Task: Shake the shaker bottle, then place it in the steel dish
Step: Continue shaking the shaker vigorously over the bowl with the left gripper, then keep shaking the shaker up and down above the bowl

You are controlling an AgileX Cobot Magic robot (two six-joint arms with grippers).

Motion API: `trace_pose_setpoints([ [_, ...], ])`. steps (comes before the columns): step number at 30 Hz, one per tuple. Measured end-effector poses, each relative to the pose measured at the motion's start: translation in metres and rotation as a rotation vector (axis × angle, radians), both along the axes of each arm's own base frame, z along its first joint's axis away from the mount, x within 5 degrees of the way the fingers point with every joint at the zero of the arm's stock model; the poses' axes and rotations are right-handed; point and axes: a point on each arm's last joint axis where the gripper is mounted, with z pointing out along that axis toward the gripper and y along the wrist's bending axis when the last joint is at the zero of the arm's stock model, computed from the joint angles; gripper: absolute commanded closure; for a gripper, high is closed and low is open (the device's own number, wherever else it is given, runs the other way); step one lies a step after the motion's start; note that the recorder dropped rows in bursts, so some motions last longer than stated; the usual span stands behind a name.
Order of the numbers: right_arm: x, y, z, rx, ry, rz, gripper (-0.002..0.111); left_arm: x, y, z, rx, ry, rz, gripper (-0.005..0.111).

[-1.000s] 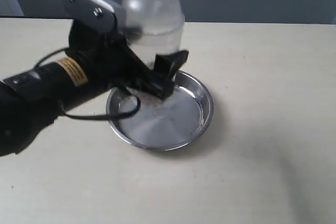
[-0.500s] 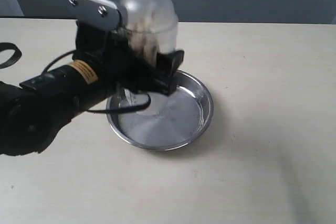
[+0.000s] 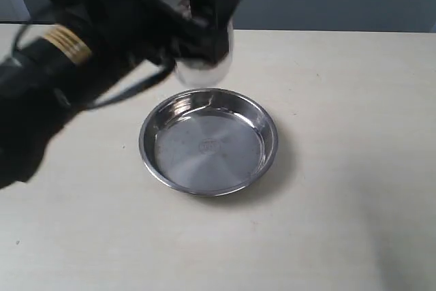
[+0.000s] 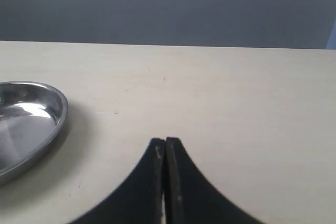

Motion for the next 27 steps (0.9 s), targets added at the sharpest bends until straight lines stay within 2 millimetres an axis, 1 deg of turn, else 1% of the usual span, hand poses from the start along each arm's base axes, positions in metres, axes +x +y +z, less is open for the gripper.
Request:
trace_pose_setpoints([
  [1, 0.0, 0.0, 0.0, 0.0, 0.0, 0.0, 0.109, 0.005, -0.003, -0.03, 0.053, 0.12, 0.01, 0.107],
  [2, 0.0, 0.0, 0.0, 0.0, 0.0, 0.0, 0.109, 0.004, -0.004, -0.045, 0.098, 0.188, -0.003, 0.107],
  [3, 0.0, 0.0, 0.0, 0.0, 0.0, 0.0, 0.109, 0.002, -0.005, -0.05, 0.125, 0.21, -0.021, 0.107],
  [4, 0.0, 0.0, 0.0, 0.0, 0.0, 0.0, 0.109, -0.007, -0.005, -0.031, 0.13, 0.136, -0.068, 0.107],
  [5, 0.0, 0.0, 0.0, 0.0, 0.0, 0.0, 0.109, -0.01, -0.004, -0.011, 0.104, 0.047, -0.079, 0.107],
  [6, 0.0, 0.0, 0.0, 0.0, 0.0, 0.0, 0.109, -0.014, 0.002, 0.023, 0.017, -0.092, -0.058, 0.107],
  [7, 0.0, 0.0, 0.0, 0.0, 0.0, 0.0, 0.109, -0.013, 0.005, 0.028, -0.016, -0.111, -0.031, 0.107],
  [9, 0.0, 0.0, 0.0, 0.0, 0.0, 0.0, 0.109, 0.001, 0.01, -0.007, -0.009, 0.028, 0.056, 0.107],
  [10, 0.0, 0.0, 0.0, 0.0, 0.0, 0.0, 0.109, 0.004, 0.007, -0.044, 0.073, 0.178, 0.056, 0.107],
  [11, 0.0, 0.0, 0.0, 0.0, 0.0, 0.0, 0.109, 0.0, 0.005, -0.049, 0.103, 0.191, 0.028, 0.107],
  [12, 0.0, 0.0, 0.0, 0.0, 0.0, 0.0, 0.109, -0.01, 0.002, -0.028, 0.103, 0.078, -0.034, 0.107],
  [13, 0.0, 0.0, 0.0, 0.0, 0.0, 0.0, 0.109, -0.016, 0.001, 0.0, 0.064, -0.062, -0.059, 0.107],
  [14, 0.0, 0.0, 0.0, 0.0, 0.0, 0.0, 0.109, -0.016, 0.002, 0.007, 0.046, -0.094, -0.052, 0.107],
  [15, 0.0, 0.0, 0.0, 0.0, 0.0, 0.0, 0.109, -0.01, 0.0, -0.004, 0.05, -0.061, -0.03, 0.107],
  [16, 0.0, 0.0, 0.0, 0.0, 0.0, 0.0, 0.109, -0.006, -0.001, -0.02, 0.081, 0.003, -0.019, 0.107],
  [17, 0.0, 0.0, 0.0, 0.0, 0.0, 0.0, 0.109, -0.003, -0.004, -0.049, 0.159, 0.109, -0.034, 0.107],
  [18, 0.0, 0.0, 0.0, 0.0, 0.0, 0.0, 0.109, -0.006, -0.006, -0.052, 0.184, 0.115, -0.057, 0.107],
  [19, 0.0, 0.0, 0.0, 0.0, 0.0, 0.0, 0.109, -0.011, -0.008, -0.032, 0.165, 0.024, -0.089, 0.107],
  [20, 0.0, 0.0, 0.0, 0.0, 0.0, 0.0, 0.109, -0.014, -0.006, -0.005, 0.107, -0.079, -0.091, 0.107],
  [21, 0.0, 0.0, 0.0, 0.0, 0.0, 0.0, 0.109, -0.018, -0.001, 0.029, 0.017, -0.187, -0.069, 0.107],
  [22, 0.0, 0.0, 0.0, 0.0, 0.0, 0.0, 0.109, -0.016, 0.002, 0.034, -0.008, -0.191, -0.047, 0.107],
  [23, 0.0, 0.0, 0.0, 0.0, 0.0, 0.0, 0.109, -0.011, 0.005, 0.031, -0.018, -0.159, -0.017, 0.107],
  [24, 0.0, 0.0, 0.0, 0.0, 0.0, 0.0, 0.109, -0.005, 0.006, 0.021, -0.018, -0.107, 0.009, 0.107],
  [26, 0.0, 0.0, 0.0, 0.0, 0.0, 0.0, 0.109, 0.006, 0.005, -0.017, 0.029, 0.075, 0.045, 0.107],
  [27, 0.0, 0.0, 0.0, 0.0, 0.0, 0.0, 0.109, 0.006, 0.004, -0.031, 0.063, 0.137, 0.039, 0.107],
])
